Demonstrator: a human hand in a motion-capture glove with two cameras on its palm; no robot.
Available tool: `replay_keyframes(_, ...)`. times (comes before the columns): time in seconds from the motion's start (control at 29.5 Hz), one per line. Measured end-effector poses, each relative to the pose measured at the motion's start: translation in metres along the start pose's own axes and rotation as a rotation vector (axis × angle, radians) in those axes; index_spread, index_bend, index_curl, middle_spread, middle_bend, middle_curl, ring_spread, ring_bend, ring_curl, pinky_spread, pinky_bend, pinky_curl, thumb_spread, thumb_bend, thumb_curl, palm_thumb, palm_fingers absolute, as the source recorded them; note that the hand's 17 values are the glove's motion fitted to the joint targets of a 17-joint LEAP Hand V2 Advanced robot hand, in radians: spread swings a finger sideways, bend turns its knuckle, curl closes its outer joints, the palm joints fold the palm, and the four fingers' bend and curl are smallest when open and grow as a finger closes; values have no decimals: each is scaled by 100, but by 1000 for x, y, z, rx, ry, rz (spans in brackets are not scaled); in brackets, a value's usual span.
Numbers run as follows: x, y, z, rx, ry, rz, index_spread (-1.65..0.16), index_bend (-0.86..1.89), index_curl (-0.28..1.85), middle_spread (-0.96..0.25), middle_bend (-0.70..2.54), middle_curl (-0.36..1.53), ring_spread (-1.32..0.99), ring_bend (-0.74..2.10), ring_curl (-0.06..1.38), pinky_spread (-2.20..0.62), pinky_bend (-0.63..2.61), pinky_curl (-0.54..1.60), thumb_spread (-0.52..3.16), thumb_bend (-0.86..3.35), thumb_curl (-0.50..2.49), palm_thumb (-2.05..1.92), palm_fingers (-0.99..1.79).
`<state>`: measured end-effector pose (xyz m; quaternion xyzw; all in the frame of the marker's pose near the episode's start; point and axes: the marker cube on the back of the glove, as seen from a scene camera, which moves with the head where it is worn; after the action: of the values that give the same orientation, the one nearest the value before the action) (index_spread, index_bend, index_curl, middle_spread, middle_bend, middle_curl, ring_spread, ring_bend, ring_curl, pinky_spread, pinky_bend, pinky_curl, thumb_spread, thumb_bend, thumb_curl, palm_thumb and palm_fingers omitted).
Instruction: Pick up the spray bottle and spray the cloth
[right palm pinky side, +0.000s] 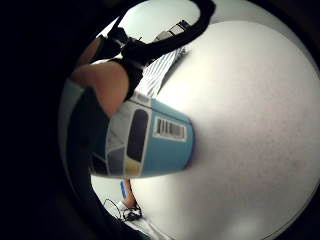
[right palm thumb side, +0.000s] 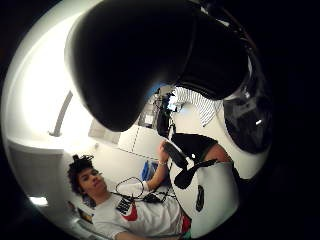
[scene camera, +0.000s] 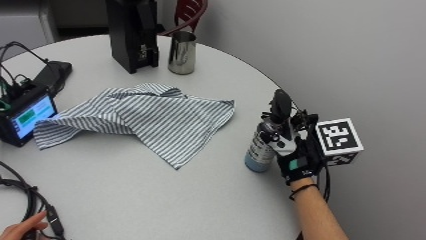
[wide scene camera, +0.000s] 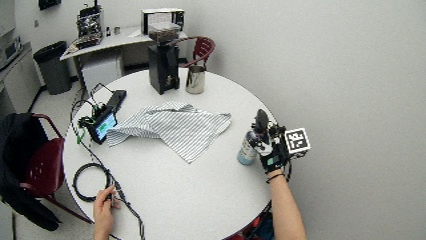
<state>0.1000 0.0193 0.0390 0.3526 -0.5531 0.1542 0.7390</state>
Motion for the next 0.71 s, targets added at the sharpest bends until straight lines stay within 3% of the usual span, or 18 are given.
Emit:
replay_keyframes(0.41, 15, 11, -12, 51, -67, 16, -28, 13, 24, -10, 35, 40, -7, 55, 36, 22, 31, 31, 90, 7, 39, 90, 92)
replay_keyframes(0.58, -23, -2, -26, -107, -80, 17, -26, 10, 24, -8, 33, 40, -8, 58, 38, 16, 33, 32, 86, 4, 43, 93, 100)
replay_keyframes(0.71, -73, -25, 1, -295, 7, 84, -25, 9, 23, -8, 32, 41, -8, 60, 40, 10, 38, 34, 81, 1, 46, 93, 107)
